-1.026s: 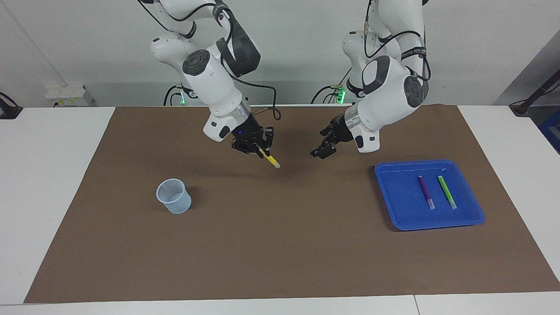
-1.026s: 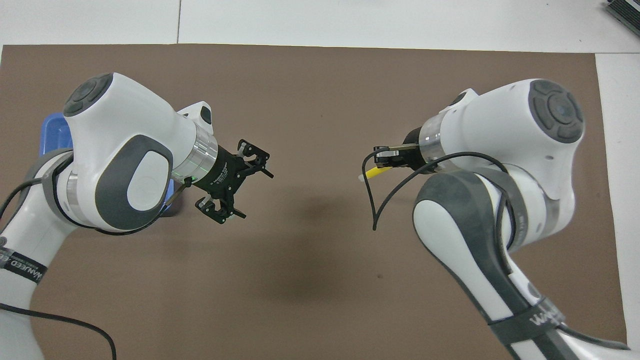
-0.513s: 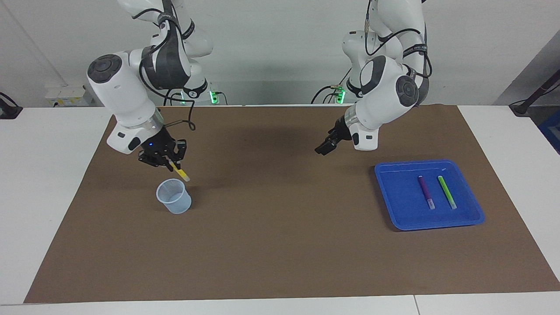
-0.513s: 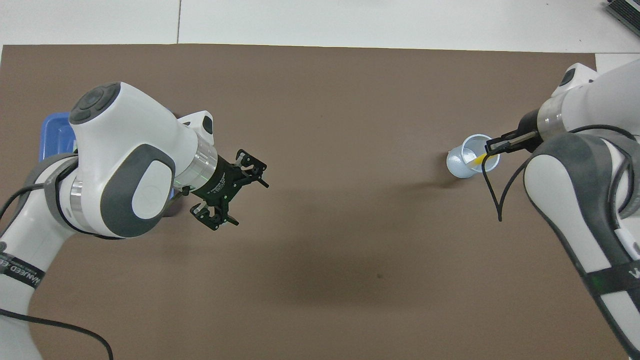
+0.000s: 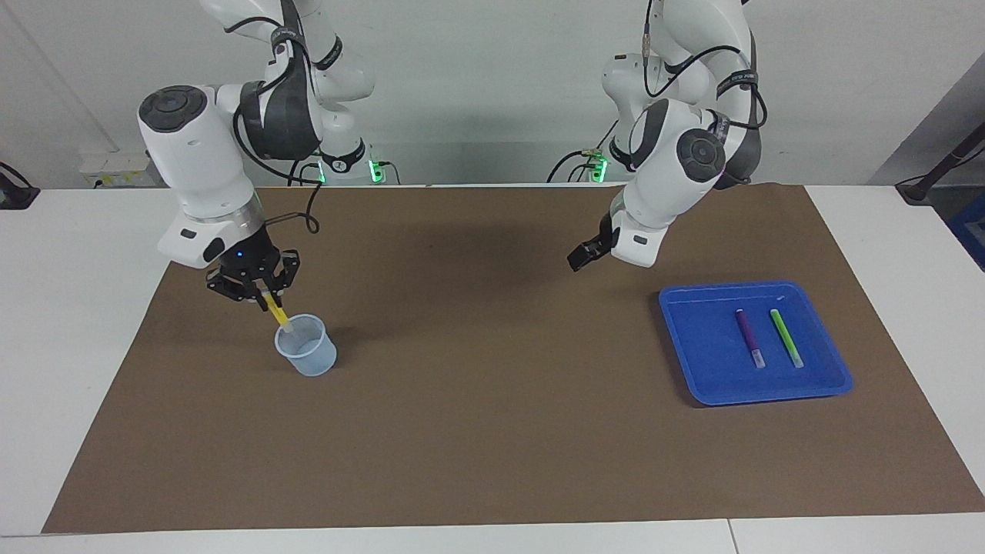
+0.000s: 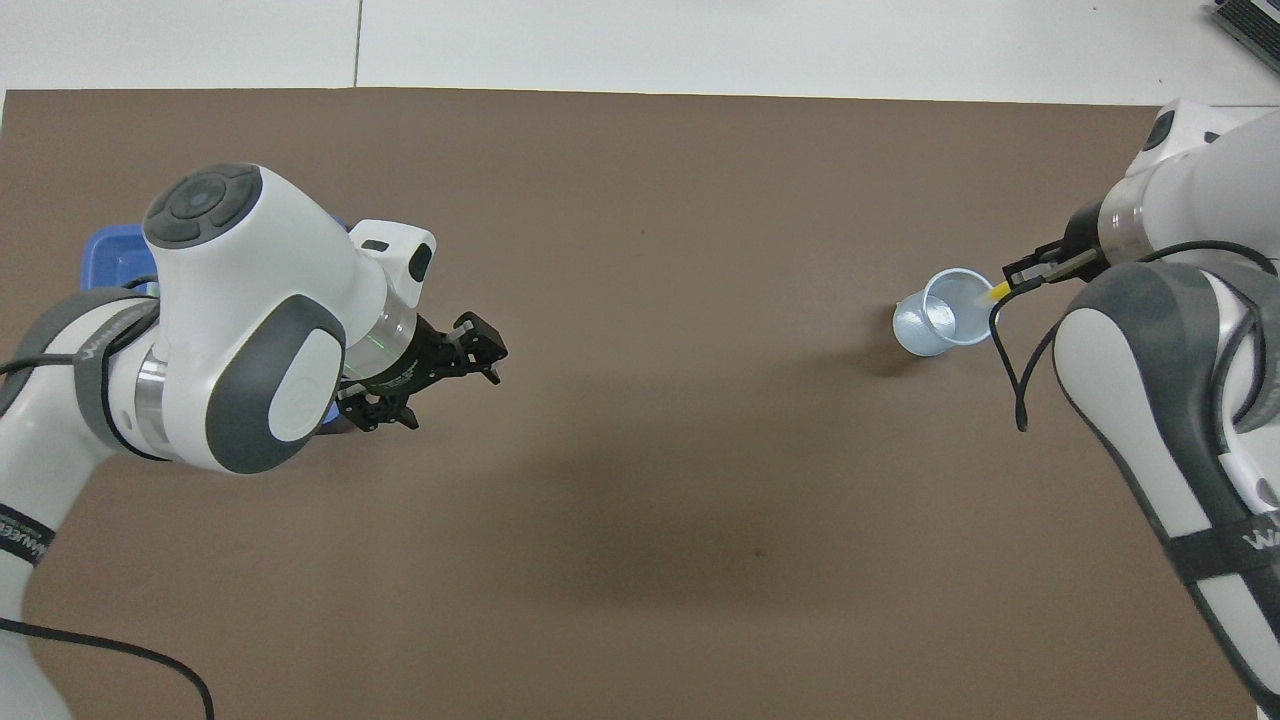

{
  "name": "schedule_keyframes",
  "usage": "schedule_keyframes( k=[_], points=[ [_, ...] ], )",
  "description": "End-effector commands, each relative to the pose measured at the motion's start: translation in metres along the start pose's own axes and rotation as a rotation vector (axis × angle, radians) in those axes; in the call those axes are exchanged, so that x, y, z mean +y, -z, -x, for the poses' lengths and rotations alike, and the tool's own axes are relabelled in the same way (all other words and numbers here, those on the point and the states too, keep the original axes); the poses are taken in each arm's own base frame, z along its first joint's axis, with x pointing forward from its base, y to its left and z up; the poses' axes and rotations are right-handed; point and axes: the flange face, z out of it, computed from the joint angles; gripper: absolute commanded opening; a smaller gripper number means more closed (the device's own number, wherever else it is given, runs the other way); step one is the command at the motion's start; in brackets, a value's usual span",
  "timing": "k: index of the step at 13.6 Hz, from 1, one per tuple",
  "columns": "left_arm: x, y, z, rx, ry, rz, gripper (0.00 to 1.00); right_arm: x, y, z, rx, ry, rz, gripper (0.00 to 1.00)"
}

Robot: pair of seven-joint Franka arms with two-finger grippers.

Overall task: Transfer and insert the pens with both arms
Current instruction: 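Insert the yellow pen into the white cup with the right gripper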

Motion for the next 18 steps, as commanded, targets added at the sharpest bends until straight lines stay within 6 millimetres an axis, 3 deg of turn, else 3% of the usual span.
schedule_keyframes(
  k=[1,4,7,9,10,11,13,14,15,16,18],
  points=[
    [-0.019,0.002,0.005,0.03,-0.094,-0.101,1.0,0.004,-0.018,-0.007,0.0,0.007,0.014,0.0],
    [-0.037,0.005,-0.009,0.031,-0.175,-0.117,1.0,0.004,-0.033,-0.006,-0.012,-0.028,0.001,0.0],
    [-0.071,0.021,-0.049,0.077,-0.297,-0.073,1.0,0.0,-0.061,0.0,-0.003,-0.046,-0.001,0.0],
    [-0.089,0.028,-0.07,0.11,-0.366,-0.053,1.0,-0.002,-0.068,0.003,-0.008,-0.059,-0.003,0.02],
    [-0.094,0.029,-0.078,0.146,-0.403,-0.042,1.0,-0.002,-0.069,0.004,-0.011,-0.061,-0.003,0.09],
    [-0.106,0.033,-0.087,0.165,-0.436,-0.036,1.0,-0.002,-0.072,0.005,-0.015,-0.061,-0.005,0.23],
    [-0.111,0.033,-0.086,0.147,-0.482,-0.044,1.0,-0.001,-0.073,0.008,-0.031,-0.062,-0.009,0.42],
    [-0.109,0.031,-0.08,0.114,-0.49,-0.054,1.0,-0.002,-0.074,0.007,-0.031,-0.062,-0.009,0.63],
    [-0.106,0.033,-0.075,0.096,-0.495,-0.06,1.0,-0.003,-0.073,0.007,-0.03,-0.065,-0.009,0.91],
    [-0.108,0.034,-0.074,0.092,-0.504,-0.062,1.0,-0.003,-0.07,0.005,-0.03,-0.067,-0.009,1.0],
    [-0.123,0.042,-0.088,0.145,-0.501,-0.045,1.0,-0.003,-0.049,0.006,-0.055,-0.069,-0.015,1.0]
  ],
)
